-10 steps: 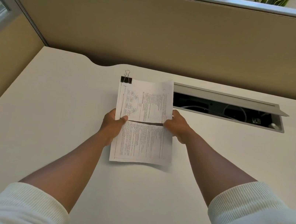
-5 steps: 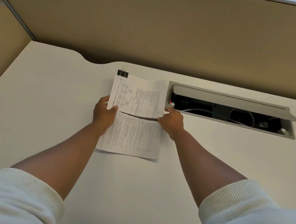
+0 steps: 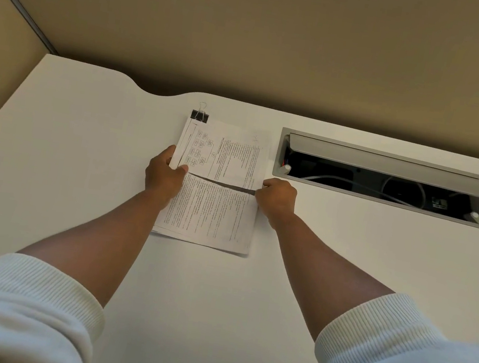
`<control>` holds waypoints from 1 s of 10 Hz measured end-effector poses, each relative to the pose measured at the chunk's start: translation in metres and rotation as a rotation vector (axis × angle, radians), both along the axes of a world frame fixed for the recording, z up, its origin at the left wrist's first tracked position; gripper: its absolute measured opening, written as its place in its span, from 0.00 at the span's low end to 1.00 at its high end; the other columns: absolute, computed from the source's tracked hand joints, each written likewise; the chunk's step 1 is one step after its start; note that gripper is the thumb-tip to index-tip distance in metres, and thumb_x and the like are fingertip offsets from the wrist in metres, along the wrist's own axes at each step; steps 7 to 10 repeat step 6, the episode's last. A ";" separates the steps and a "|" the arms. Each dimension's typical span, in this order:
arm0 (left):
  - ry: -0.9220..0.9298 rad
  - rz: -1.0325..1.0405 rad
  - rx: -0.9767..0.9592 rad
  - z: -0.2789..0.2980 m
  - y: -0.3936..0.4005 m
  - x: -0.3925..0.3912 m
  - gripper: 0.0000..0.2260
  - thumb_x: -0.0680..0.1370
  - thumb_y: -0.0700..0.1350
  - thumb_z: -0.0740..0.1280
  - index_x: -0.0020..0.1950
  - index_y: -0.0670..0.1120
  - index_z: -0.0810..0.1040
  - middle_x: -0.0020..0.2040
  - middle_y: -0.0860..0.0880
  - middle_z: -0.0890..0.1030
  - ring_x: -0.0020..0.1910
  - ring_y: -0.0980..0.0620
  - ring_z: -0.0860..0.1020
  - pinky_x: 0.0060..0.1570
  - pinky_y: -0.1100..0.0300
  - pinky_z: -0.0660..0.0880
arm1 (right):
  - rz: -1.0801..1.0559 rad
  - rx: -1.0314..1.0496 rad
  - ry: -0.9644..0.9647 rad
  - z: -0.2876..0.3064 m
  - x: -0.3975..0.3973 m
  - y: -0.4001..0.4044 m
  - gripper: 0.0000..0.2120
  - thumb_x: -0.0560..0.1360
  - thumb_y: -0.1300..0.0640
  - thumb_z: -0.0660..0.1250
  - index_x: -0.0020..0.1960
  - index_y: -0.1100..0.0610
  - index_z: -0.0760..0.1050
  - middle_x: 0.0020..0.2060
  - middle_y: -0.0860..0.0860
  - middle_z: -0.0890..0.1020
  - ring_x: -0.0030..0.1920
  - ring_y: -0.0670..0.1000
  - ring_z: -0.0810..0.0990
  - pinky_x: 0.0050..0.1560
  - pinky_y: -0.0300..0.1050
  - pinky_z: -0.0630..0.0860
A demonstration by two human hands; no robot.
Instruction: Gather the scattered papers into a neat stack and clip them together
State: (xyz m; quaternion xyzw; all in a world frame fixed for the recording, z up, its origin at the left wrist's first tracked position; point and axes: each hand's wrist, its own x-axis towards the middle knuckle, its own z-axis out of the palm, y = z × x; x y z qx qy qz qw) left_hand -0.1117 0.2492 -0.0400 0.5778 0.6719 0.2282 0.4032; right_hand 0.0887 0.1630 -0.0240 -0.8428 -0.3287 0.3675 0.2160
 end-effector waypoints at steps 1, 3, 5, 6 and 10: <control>0.024 0.017 -0.011 -0.003 -0.001 -0.001 0.15 0.80 0.39 0.68 0.66 0.46 0.78 0.63 0.47 0.81 0.58 0.47 0.81 0.54 0.58 0.77 | -0.007 -0.039 -0.034 0.002 -0.002 -0.001 0.09 0.73 0.66 0.60 0.34 0.62 0.71 0.32 0.52 0.73 0.34 0.51 0.71 0.31 0.37 0.65; 0.142 0.063 -0.011 -0.007 -0.001 0.001 0.06 0.78 0.38 0.68 0.43 0.48 0.76 0.59 0.46 0.83 0.57 0.44 0.82 0.45 0.61 0.75 | -0.042 -0.047 -0.038 0.003 -0.005 -0.007 0.18 0.74 0.65 0.63 0.29 0.57 0.61 0.28 0.49 0.65 0.27 0.46 0.62 0.25 0.37 0.56; 0.204 0.067 -0.077 -0.005 -0.003 0.000 0.29 0.77 0.44 0.69 0.77 0.46 0.66 0.73 0.46 0.73 0.71 0.44 0.72 0.67 0.46 0.72 | -0.058 -0.001 0.044 0.014 -0.003 -0.015 0.04 0.74 0.64 0.64 0.42 0.64 0.75 0.41 0.55 0.77 0.41 0.55 0.76 0.39 0.43 0.73; 0.238 0.059 -0.071 0.002 -0.004 0.004 0.30 0.78 0.48 0.69 0.78 0.48 0.64 0.74 0.45 0.70 0.72 0.43 0.70 0.69 0.44 0.71 | -0.101 -0.027 0.032 0.021 0.000 -0.022 0.13 0.74 0.64 0.64 0.57 0.65 0.78 0.54 0.57 0.80 0.54 0.57 0.80 0.52 0.46 0.77; 0.238 0.059 -0.071 0.002 -0.004 0.004 0.30 0.78 0.48 0.69 0.78 0.48 0.64 0.74 0.45 0.70 0.72 0.43 0.70 0.69 0.44 0.71 | -0.101 -0.027 0.032 0.021 0.000 -0.022 0.13 0.74 0.64 0.64 0.57 0.65 0.78 0.54 0.57 0.80 0.54 0.57 0.80 0.52 0.46 0.77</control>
